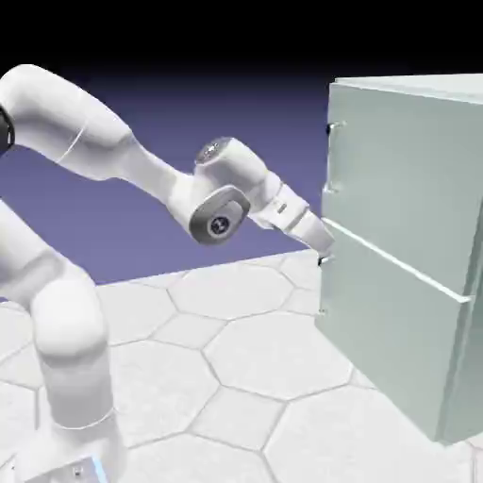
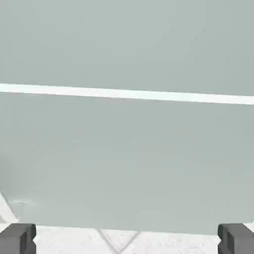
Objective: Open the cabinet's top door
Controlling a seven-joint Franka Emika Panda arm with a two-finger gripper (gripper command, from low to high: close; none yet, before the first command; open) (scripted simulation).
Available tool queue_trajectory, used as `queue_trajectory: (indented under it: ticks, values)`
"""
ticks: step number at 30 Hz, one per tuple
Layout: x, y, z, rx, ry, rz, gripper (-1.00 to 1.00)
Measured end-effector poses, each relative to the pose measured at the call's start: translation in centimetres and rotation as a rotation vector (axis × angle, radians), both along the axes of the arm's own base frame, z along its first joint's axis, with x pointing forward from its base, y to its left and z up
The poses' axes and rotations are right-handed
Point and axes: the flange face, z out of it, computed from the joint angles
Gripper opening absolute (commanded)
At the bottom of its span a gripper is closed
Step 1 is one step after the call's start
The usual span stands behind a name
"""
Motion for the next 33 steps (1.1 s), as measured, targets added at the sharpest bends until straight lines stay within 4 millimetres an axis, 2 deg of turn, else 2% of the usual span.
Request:
queue_trajectory:
  ticks: [9,18,26,33]
  values:
    - [-1.8,-0.4,8.7,0.06,-0.204,-0.103,1.0]
    - [-4.4,2.0,14.9,0.091,-0.396,-0.151,1.0]
    - [-5.6,6.4,17.5,0.093,-0.54,-0.151,1.0]
    - [-5.0,11.0,17.2,0.075,-0.636,-0.126,1.0]
